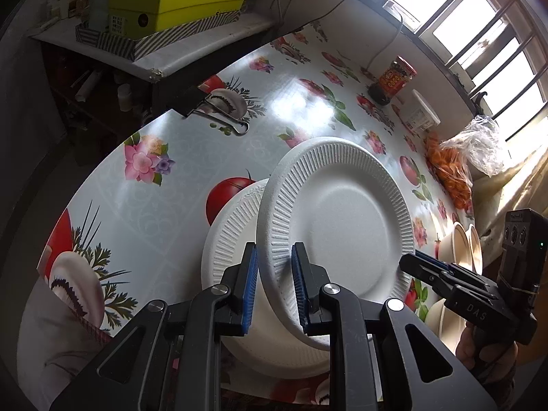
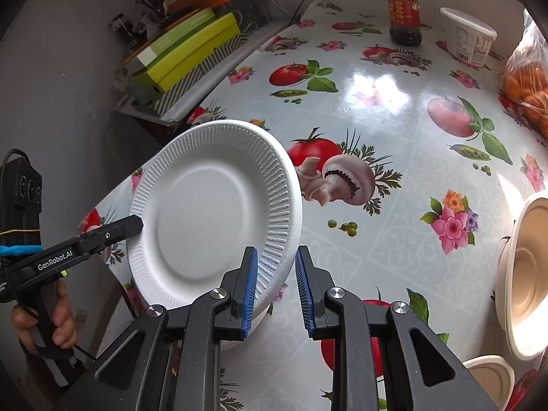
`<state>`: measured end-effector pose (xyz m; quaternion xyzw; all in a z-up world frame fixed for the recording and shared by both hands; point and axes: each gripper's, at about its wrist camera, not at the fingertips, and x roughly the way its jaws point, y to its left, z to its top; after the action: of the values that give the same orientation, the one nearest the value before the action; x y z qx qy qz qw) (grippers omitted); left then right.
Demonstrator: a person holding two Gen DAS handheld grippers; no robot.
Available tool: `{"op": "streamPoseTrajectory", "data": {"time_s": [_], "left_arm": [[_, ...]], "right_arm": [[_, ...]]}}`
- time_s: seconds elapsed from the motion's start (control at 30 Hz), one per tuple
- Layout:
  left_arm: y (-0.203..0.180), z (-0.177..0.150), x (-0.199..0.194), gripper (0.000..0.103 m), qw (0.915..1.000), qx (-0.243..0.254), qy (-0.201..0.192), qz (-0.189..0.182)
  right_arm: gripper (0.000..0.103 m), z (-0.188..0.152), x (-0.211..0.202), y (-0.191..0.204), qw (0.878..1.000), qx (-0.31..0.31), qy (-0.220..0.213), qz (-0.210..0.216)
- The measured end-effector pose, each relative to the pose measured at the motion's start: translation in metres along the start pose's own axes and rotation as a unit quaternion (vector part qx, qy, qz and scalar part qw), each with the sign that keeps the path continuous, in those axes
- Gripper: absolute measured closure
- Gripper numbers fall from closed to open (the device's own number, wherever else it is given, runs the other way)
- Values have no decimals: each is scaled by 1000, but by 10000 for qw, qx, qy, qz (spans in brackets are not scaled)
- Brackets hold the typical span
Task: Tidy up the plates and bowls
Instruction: 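Carry the plate over the white plate stack and lower it on top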
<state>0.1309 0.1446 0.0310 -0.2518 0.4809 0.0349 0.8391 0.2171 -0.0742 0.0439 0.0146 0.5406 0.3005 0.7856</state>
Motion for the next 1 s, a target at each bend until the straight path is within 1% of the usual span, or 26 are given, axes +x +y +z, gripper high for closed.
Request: {"op": "streamPoseTrajectory", "data": {"time_s": [0.4,0.8,1.0], "left_arm": [[20,-16,-2,82,9998,-159,70,90],[23,-22,1,82,9997,-115,121,178],[27,-24,4,82,9995,-173,172,177]], "right_arm": [[81,-13,13,14,9997,-146,175,67],[81,-15,16,16,9996,-169,222,13],[81,-15,20,17,9995,-178,257,-9]]}}
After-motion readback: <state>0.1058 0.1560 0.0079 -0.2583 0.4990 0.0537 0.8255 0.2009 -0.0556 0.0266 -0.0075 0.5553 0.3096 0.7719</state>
